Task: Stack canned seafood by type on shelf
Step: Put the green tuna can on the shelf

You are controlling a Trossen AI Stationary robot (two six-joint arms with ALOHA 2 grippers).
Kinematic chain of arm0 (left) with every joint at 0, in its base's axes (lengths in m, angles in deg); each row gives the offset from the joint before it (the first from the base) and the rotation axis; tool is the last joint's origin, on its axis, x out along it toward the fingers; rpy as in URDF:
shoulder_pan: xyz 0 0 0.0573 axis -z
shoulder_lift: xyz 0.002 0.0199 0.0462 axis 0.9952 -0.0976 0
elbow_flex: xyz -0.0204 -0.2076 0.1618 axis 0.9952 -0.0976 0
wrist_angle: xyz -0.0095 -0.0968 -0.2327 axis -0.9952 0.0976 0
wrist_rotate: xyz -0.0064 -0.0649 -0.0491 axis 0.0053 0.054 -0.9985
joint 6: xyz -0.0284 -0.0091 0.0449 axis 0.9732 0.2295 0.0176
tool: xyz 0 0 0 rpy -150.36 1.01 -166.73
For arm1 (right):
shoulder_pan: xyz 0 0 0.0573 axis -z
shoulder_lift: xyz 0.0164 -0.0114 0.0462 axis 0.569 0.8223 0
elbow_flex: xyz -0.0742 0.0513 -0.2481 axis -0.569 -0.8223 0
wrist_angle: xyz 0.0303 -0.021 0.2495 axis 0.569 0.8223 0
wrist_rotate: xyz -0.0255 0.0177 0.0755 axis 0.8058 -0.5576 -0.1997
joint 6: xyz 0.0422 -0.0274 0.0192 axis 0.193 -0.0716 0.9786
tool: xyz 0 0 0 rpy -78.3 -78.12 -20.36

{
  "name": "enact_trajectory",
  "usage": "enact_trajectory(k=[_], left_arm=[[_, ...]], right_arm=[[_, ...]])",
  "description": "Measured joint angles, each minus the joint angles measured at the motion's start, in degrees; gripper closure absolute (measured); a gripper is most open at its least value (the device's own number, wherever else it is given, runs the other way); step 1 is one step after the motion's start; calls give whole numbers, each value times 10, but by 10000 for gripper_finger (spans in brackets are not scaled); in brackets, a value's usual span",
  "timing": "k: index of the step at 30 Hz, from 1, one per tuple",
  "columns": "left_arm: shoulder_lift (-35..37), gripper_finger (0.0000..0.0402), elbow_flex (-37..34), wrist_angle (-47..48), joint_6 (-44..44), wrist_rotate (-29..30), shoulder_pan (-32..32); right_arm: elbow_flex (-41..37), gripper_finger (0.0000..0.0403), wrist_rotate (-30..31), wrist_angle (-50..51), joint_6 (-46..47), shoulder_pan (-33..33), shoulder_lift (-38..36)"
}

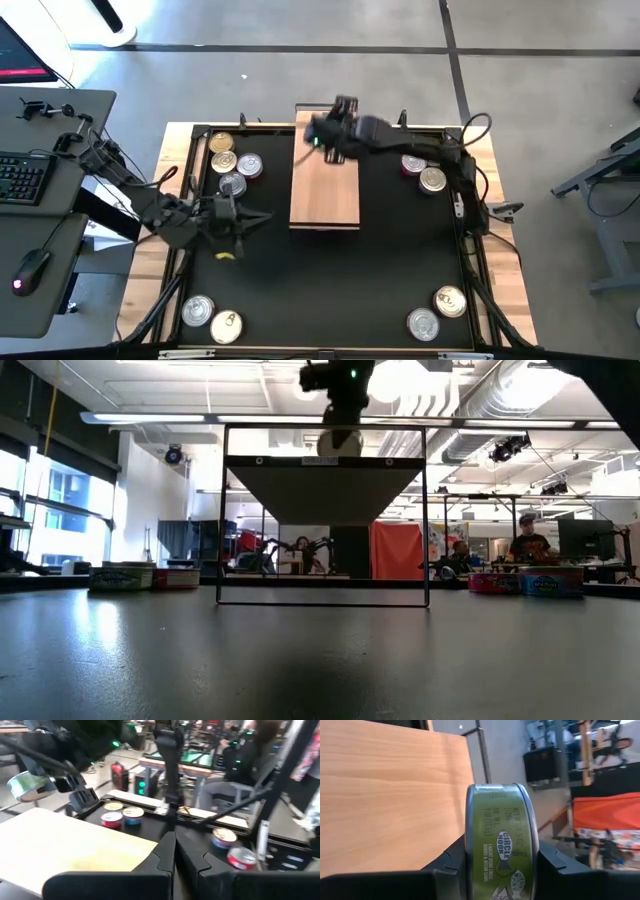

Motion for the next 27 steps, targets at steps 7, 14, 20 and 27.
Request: enact_trajectory(k=[7,14,20,27], left_arm=[[-7,401,0,4,55,0,-50],[-2,401,0,34,27,-11,-70],[33,401,0,118,25,-80,-88],[82,401,0,218,37,-108,-108]], right_arm=[[0,285,-123,-44,-106,73,3],[0,285,-143,-4,-131,88,-1],[-1,285,-149,78,-74,106,-6],[0,285,-181,75,-40,105,-38]])
